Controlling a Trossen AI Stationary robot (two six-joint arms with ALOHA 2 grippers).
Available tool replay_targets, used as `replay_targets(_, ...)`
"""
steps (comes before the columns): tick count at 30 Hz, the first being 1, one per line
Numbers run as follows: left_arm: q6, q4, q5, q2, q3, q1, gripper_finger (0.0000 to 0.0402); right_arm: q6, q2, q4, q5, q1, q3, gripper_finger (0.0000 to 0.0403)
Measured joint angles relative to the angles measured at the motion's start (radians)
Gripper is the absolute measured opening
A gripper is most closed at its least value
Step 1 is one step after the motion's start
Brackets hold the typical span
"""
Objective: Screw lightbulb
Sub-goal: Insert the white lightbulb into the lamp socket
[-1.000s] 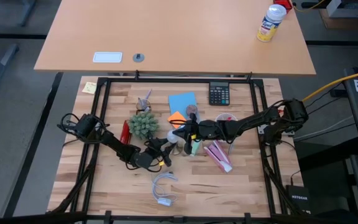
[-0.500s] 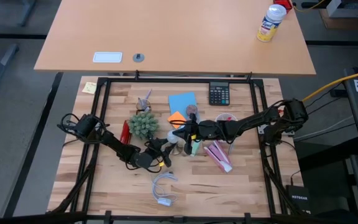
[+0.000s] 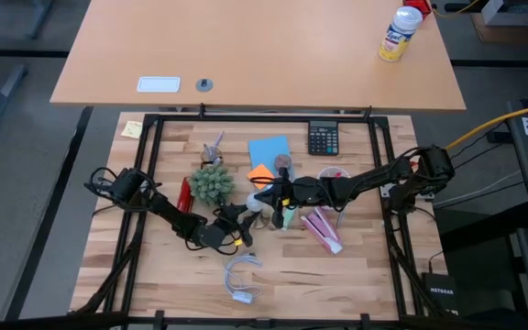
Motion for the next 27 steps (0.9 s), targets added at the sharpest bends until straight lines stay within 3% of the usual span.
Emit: replay_targets(27,0.0,0.0,0.0,0.001,0.0,0.0,0.0153,0.0,0.004,0.069,0.001,0.001,-0.004,0.0017)
